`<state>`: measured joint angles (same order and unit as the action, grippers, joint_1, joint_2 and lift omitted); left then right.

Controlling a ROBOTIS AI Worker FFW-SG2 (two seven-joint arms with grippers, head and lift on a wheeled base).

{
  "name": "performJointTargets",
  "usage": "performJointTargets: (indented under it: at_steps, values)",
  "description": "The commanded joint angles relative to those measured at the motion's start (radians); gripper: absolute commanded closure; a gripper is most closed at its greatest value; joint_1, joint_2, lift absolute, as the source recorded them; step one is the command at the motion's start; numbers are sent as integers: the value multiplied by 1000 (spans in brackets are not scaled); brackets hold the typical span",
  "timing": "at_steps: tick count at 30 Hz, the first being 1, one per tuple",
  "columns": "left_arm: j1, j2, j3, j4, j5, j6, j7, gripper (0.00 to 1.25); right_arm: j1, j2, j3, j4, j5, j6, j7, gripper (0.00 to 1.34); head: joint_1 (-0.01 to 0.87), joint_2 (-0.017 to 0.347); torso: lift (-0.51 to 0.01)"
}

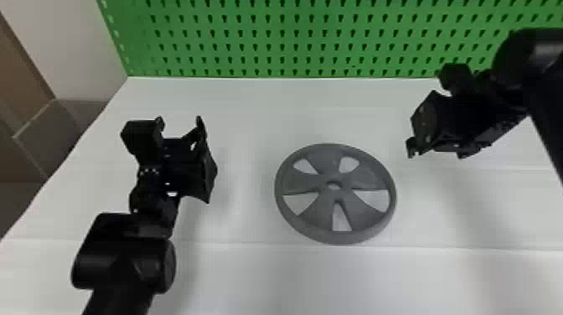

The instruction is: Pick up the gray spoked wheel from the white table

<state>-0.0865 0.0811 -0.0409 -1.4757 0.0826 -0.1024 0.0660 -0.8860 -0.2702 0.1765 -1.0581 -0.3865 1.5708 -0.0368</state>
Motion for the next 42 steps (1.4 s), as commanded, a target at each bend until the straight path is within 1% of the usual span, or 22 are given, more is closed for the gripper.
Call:
performJointTargets:
  at_steps: [1, 7, 11, 15, 17, 18, 23, 31, 35, 39, 42]
  values:
    - [-1, 2, 1, 0, 0, 0, 0, 423, 7, 6, -6, 1, 15, 1, 0, 76, 779, 75, -96]
    - [-1, 3, 1, 0, 0, 1, 0, 421, 9, 26, -12, 1, 63, 1, 0, 75, 779, 75, -96]
    - [-4, 5, -1, 0, -3, 3, 0, 421, 7, 52, -14, 15, 118, 1, 0, 75, 779, 75, -96]
    - [-4, 8, -2, 0, -3, 6, 0, 421, 7, 65, -5, 40, 129, 1, 0, 76, 779, 75, -96]
    - [-4, 9, -5, 0, -3, 7, 0, 421, -8, 62, 15, 95, 95, 1, 0, 78, 779, 75, -96]
    - [-6, 11, -7, 0, -3, 10, 0, 421, -11, 59, 24, 109, 87, 1, 0, 76, 779, 75, -96]
    - [-9, 16, -10, 0, -3, 12, 0, 423, -21, 55, 55, 132, 71, 1, 1, 76, 779, 75, -96]
    - [-9, 26, -14, 0, 3, 12, 0, 423, -31, 48, 101, 133, 60, -20, 0, 76, 779, 75, -96]
    - [-9, 31, -17, 0, 3, 12, 0, 423, -34, 46, 98, 133, 52, -20, 0, 75, 779, 75, -96]
    - [-10, 34, -24, 0, 3, 18, 0, 423, -33, 48, 83, 150, 43, -23, 1, 75, 779, 75, -96]
    - [-13, 40, -28, 0, -3, 20, 0, 423, -31, 52, 89, 168, 29, -37, 0, 76, 779, 75, -96]
